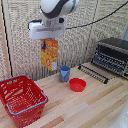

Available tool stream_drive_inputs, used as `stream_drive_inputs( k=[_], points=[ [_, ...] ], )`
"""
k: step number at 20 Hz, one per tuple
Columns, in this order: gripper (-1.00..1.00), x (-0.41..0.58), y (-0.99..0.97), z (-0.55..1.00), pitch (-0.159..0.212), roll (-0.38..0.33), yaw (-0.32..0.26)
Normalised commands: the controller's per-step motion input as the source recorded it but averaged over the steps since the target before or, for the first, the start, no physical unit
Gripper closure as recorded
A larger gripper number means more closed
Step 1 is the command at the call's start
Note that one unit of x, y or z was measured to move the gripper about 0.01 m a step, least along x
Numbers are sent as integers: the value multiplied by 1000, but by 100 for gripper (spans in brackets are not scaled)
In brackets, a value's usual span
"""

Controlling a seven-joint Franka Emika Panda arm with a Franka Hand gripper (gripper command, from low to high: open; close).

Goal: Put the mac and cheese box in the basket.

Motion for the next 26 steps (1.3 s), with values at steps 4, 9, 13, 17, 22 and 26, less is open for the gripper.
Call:
stream_drive_inputs(
  k=[4,9,13,17,22,26],
  points=[
    [100,103,849,262,0,-12,-103],
    [100,132,887,123,4,-10,-81],
    [100,152,905,0,17,-7,-76],
    [100,115,904,-51,43,-23,-54],
    [100,29,444,-337,16,-27,5],
    [100,145,103,-446,1,-24,28]
  ],
)
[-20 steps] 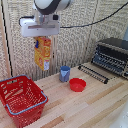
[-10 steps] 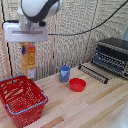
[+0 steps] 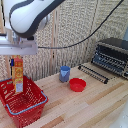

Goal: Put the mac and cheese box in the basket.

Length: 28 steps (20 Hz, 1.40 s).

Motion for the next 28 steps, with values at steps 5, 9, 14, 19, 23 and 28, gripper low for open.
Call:
stream_drive_inputs(
  k=[5,9,14,19,23,28],
  points=[
    [100,126,33,-414,14,-14,42],
    [100,43,5,-516,-2,-5,23],
    [-100,87,31,-342,-1,-10,24],
    [-100,115,0,299,47,-10,-8],
    [-100,46,-3,735,14,0,-41],
    [-100,25,-103,927,0,9,-37]
  ],
)
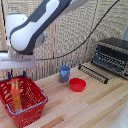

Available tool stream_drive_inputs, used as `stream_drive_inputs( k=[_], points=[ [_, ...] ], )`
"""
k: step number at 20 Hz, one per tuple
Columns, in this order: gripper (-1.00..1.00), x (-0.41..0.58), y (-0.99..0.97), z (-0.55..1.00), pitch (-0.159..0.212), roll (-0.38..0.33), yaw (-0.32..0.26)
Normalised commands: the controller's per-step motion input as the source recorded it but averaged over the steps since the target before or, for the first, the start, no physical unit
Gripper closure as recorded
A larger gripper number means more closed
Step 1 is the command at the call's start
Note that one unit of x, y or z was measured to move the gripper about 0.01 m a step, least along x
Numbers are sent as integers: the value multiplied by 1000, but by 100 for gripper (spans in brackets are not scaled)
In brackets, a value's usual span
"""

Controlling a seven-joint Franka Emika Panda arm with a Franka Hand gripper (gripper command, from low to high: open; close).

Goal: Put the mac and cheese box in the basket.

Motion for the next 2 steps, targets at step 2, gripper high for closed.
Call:
stream_drive_inputs(
  k=[2],
  points=[
    [-100,120,-44,847,29,1,-55]
  ],
)
